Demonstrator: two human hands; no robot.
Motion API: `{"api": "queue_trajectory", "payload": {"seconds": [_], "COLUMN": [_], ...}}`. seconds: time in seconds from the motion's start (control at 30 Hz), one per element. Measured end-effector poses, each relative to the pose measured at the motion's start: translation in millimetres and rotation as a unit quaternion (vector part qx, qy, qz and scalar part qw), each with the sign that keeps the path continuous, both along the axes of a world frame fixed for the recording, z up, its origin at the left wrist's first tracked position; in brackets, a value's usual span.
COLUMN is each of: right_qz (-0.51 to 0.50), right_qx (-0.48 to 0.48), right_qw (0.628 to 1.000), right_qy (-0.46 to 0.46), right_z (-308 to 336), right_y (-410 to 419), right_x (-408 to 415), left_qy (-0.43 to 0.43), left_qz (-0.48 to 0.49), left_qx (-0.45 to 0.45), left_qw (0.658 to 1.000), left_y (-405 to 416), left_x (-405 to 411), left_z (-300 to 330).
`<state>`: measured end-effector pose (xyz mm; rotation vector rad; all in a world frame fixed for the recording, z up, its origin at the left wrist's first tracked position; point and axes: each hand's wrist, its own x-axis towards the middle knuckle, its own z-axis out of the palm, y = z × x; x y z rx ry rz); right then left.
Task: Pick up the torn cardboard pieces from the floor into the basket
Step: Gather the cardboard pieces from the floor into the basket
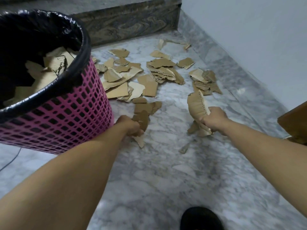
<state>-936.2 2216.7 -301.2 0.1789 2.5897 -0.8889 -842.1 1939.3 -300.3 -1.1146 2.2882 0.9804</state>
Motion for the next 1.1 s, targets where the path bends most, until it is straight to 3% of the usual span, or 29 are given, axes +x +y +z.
{"api": "queue_trajectory", "payload": {"seconds": [0.07, 0.23, 0.37, 0.5, 0.63, 0.8, 0.93, 1.1], "right_qz": [-0.002, 0.005, 0.03, 0.099, 0.169, 0.256, 0.328, 0.408], "right_qx": [-0.006, 0.0, -0.015, -0.065, -0.108, -0.155, -0.164, -0.242], "right_qw": [1.0, 1.0, 0.999, 0.993, 0.978, 0.942, 0.908, 0.871], "right_qy": [-0.005, -0.01, -0.013, 0.007, 0.06, 0.152, 0.203, 0.13], "right_z": [2, 1, 13, 47, 110, 206, 278, 308], "right_y": [-3, -9, -19, -48, -100, -183, -256, -336], "right_x": [5, 14, 11, -13, -58, -111, -120, -85], "left_qy": [-0.021, 0.114, 0.132, 0.174, 0.199, 0.239, 0.258, 0.154], "left_qz": [-0.064, -0.112, -0.142, -0.156, -0.184, -0.09, 0.005, 0.073], "left_qx": [-0.048, -0.106, -0.108, -0.078, -0.075, -0.003, -0.056, -0.086], "left_qw": [0.997, 0.981, 0.975, 0.969, 0.96, 0.967, 0.964, 0.982], "left_y": [8, 36, 40, 36, 24, -15, -74, -154], "left_x": [11, 31, 32, 7, -39, -82, -70, -12], "left_z": [-12, -32, -28, 8, 93, 206, 280, 314]}}
